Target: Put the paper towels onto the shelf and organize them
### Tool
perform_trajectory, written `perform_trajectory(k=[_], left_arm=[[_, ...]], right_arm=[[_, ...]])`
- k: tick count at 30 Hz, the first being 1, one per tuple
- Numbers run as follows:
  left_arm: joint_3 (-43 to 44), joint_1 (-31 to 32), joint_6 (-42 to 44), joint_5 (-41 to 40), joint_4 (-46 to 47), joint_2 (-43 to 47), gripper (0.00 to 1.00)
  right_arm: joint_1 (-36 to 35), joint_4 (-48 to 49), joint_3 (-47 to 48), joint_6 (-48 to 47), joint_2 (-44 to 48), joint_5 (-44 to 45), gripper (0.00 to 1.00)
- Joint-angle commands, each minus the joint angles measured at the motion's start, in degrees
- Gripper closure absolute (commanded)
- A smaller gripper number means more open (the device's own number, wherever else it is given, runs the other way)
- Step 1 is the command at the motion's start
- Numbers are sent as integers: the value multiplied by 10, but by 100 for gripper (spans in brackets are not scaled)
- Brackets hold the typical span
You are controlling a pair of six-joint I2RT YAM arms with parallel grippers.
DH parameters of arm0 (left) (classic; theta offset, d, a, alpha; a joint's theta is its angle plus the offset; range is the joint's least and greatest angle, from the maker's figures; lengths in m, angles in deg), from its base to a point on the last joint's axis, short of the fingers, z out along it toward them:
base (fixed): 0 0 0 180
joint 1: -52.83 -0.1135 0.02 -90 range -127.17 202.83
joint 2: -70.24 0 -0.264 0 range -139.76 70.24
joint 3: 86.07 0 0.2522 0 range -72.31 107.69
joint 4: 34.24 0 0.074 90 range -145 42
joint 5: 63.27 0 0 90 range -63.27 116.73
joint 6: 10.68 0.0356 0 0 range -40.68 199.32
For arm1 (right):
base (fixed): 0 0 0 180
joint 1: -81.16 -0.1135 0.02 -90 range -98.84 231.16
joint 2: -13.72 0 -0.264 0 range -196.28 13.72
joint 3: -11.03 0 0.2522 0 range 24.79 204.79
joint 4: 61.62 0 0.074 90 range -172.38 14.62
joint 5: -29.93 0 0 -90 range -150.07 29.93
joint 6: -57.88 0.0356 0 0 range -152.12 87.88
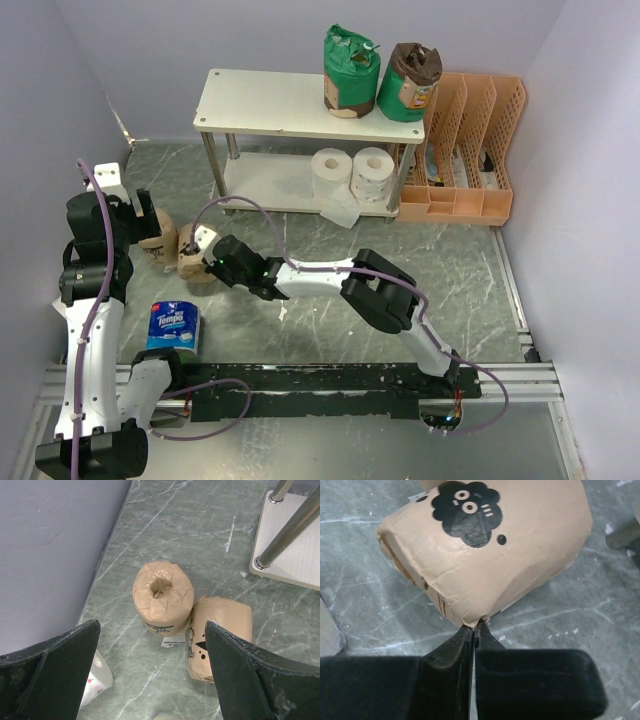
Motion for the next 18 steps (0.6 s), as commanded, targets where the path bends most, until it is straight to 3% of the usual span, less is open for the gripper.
perform_trajectory(k=[1, 9, 18], left_arm=[[-1, -2, 3, 12, 20, 8, 2], [-2, -2, 5, 21, 18, 11, 4], [-1, -3, 6, 33, 15, 12, 5]], right_arm=[[-2, -68, 32, 92, 52, 50, 100], [-3, -85, -4, 233, 135, -43, 100], [12, 50, -108, 409, 241, -82, 100]])
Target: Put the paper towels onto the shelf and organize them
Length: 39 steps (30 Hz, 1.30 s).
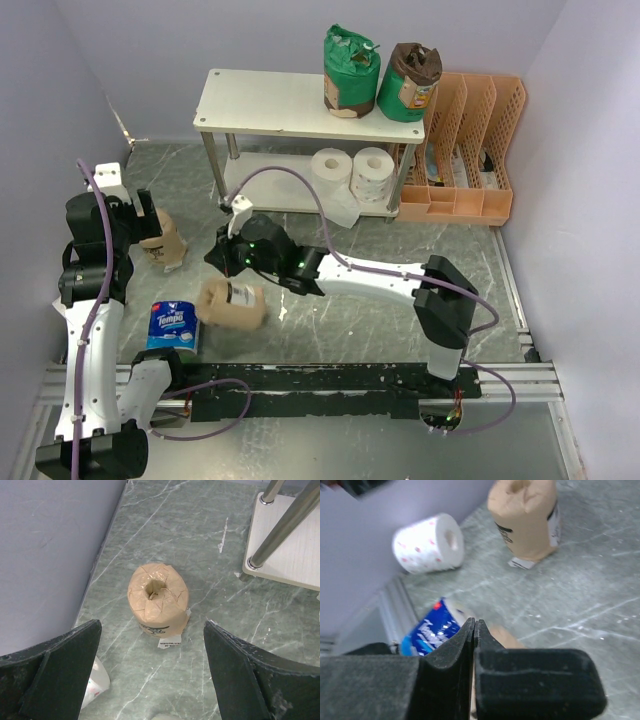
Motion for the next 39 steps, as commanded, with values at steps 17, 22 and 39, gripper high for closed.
perform_trajectory(k=[17, 22, 39], left_arm=[[-7, 0, 11, 32, 12, 17, 5], [-7, 0, 13, 34, 10, 19, 5], [-8, 5, 15, 54, 6, 23, 5]], right_arm=[[-50, -325, 131, -85, -6, 67, 0], [-69, -529, 190, -32, -30, 128, 0], [30, -107, -222, 280, 210, -66, 0]])
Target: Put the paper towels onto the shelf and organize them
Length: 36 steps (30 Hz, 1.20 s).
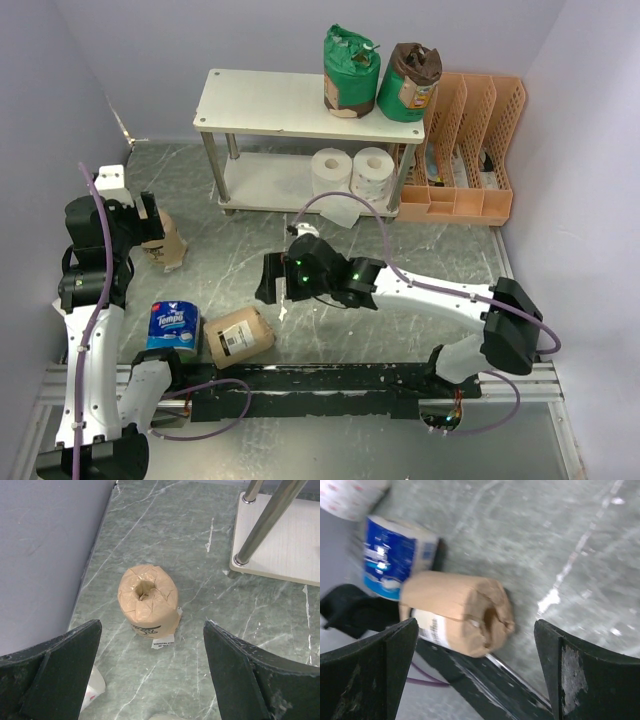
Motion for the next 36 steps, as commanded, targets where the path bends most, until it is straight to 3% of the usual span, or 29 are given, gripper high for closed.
perform_trajectory(k=[1, 6, 16, 25, 36], left_arm=[[-3, 3, 6, 18, 6, 7, 5], [-5, 3, 8, 21, 6, 8, 6], [-7, 5, 10, 24, 6, 8, 6], [-9, 5, 10, 25, 6, 11, 5], [-13, 6, 12, 28, 8, 12, 5]], right_arm=[[14, 174, -25, 83, -24, -105, 0], [14, 224, -25, 118, -72, -163, 0], [10, 190, -47, 106, -69, -133, 0], [1, 234, -69, 125, -97, -161, 0], [-3, 302, -64, 139, -144, -202, 19]])
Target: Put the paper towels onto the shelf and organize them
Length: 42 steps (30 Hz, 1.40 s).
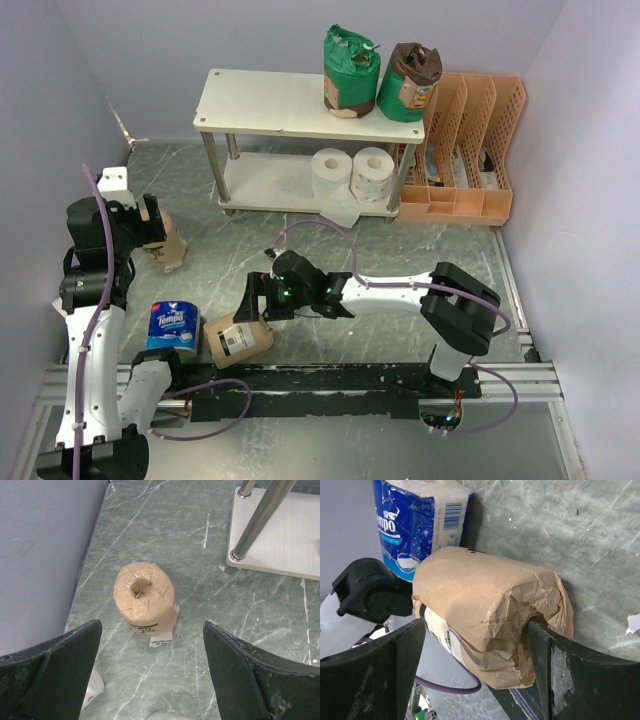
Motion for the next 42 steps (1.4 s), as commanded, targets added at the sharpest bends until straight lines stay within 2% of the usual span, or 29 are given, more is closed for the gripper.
perform_trajectory(k=[1, 12, 14, 16, 17, 19, 21, 26, 29, 36, 38, 42], left_arm=[[-6, 3, 7, 14, 8, 9, 5], [-8, 4, 8, 19, 8, 10, 6], [-8, 4, 8, 19, 8, 10, 6], [-8, 3, 8, 20, 8, 11, 6], [-8, 4, 8, 20, 8, 11, 6], [-8, 4, 8, 20, 8, 11, 6], [-8, 4, 8, 19, 8, 11, 6], [-7, 6, 8, 20, 8, 11, 7], [-5, 7, 8, 18, 8, 10, 7], [3, 14, 6, 19, 5, 5, 8], [4, 17, 6, 20, 6, 4, 8], [10, 20, 8, 10, 4, 4, 11]], right_arm=[[-1, 40, -1, 12, -14, -25, 22], [-1, 89, -30, 24, -26, -68, 68], [-1, 102, -30, 24, -29, -87, 78], [-1, 118, -30, 26, -30, -104, 96], [-1, 123, -30, 26, -28, -108, 100], [-1, 122, -23, 15, -17, -110, 100], [-1, 66, 9, -28, 3, -90, 100], [-7, -237, 212, -255, 24, 40, 100], [-10, -345, 334, -373, 22, 146, 100], [-10, -438, 574, -606, -9, 315, 100], [-10, -452, 661, -671, -46, 365, 100], [-10, -496, 894, -820, -156, 469, 100]])
